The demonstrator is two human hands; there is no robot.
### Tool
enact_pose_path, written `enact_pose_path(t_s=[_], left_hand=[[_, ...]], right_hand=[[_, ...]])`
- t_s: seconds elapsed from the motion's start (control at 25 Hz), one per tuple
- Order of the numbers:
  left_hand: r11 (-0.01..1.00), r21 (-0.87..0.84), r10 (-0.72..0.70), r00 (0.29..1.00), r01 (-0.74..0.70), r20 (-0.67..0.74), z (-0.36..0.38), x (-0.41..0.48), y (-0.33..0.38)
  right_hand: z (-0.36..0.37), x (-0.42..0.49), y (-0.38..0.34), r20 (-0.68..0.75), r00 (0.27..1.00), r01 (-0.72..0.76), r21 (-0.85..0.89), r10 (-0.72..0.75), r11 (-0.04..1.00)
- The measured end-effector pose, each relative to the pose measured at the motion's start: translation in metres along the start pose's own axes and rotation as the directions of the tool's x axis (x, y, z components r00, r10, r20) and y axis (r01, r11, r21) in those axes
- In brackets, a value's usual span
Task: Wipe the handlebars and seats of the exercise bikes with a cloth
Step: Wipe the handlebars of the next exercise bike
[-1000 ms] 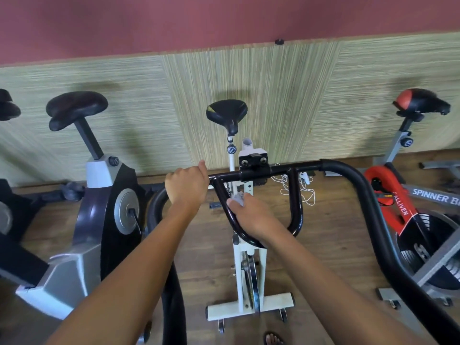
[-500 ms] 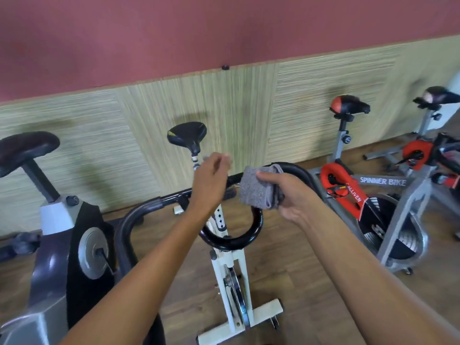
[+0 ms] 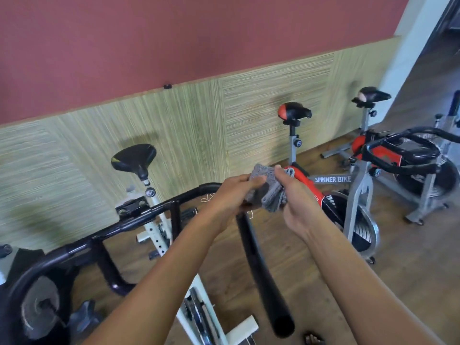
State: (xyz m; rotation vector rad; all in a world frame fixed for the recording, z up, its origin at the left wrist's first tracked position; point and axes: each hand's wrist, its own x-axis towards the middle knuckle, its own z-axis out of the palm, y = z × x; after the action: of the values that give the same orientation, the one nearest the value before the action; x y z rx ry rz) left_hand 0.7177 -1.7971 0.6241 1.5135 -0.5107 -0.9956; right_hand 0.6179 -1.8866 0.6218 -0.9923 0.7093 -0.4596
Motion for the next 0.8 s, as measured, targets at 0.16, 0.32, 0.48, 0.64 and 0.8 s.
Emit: enact_pose_path(t_s=[0.16,0.32,0.48,0.64,0.8], left_hand=[[0.996,-0.085,-0.028,0.999,0.026,-0.022,0.047,0.051,0.0],[0.978,-0.206,-0.017,1.0,0.018,0.005,0.103,0.111,0.017],[0.947,-0.321,0.012,1.0,-0.016,-0.015,0.151,0.16,0.037],[0.977,-0.211,-0.017,0.975,-0.03,-0.22,0.172,0.202,0.04],[0.857,0.512,0.318,0.726,0.054,-0.609,0.161,0.246,0.022]], right_hand=[[-0.056,0.047,-0.029,0.095,0.995,-0.028,0.024,0.025,0.999],[-0.129,0.101,-0.071,0.273,0.959,-0.143,0.217,0.08,0.966],[-0.176,0.158,-0.095,0.556,0.829,-0.366,0.461,0.058,0.808],[-0.183,0.216,-0.104,0.564,0.817,-0.436,0.467,0.12,0.77],[-0.161,0.268,-0.091,0.483,0.818,-0.53,0.42,0.313,0.737]])
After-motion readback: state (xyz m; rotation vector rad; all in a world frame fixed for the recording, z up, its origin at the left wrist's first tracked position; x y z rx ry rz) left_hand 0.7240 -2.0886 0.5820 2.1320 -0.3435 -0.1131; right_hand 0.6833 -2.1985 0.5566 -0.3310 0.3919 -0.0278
